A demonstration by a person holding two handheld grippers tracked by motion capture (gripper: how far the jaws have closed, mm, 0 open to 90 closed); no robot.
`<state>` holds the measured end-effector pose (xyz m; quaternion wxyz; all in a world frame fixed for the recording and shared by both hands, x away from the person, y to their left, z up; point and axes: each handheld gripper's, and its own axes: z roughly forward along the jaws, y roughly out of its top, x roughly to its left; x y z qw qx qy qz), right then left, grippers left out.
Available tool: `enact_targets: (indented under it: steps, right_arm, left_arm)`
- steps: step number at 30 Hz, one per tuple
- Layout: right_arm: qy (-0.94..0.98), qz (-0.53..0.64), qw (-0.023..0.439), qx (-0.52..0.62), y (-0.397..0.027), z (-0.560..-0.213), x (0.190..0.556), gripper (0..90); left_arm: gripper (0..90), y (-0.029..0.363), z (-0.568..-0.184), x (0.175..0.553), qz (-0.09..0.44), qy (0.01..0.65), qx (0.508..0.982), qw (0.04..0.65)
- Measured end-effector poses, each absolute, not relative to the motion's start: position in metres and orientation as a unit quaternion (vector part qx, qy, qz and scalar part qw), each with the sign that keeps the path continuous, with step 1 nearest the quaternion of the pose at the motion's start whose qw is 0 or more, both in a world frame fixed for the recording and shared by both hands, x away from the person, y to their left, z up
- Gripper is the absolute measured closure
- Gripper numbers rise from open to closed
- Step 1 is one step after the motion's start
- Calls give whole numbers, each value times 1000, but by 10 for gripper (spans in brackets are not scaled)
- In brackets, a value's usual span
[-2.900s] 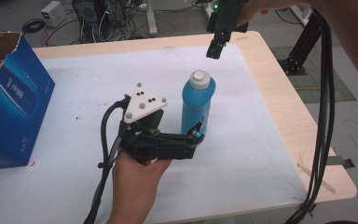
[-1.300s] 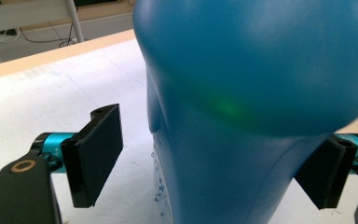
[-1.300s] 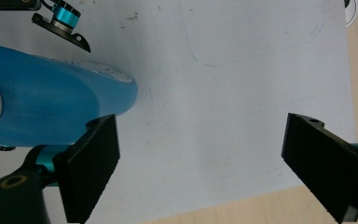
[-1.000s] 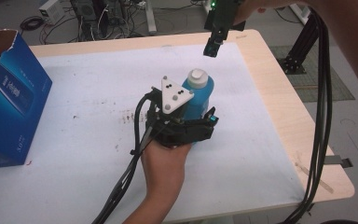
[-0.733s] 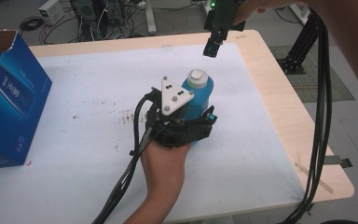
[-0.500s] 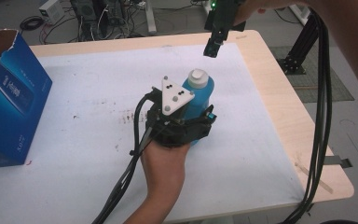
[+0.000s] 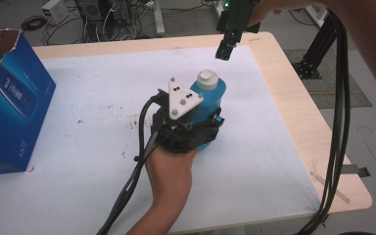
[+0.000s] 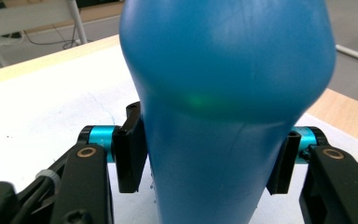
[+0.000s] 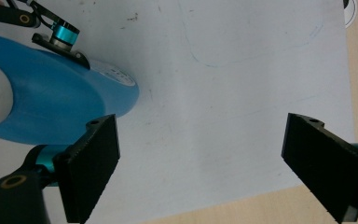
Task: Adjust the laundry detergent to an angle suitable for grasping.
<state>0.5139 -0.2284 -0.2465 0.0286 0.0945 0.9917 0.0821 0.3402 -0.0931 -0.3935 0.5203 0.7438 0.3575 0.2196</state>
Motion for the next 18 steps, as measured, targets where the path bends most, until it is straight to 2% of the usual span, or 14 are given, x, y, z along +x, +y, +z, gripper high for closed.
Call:
enact_targets:
  steps: [12,18]
  right_arm:
    - [992,81,28,94,-227,-247,514,107]
    - [992,82,28,96,-229,-246,514,107]
  left_arm:
    - [439,-86,-389,344,198,340,753,527]
    - [439,-77,-375,347,195,303,764,535]
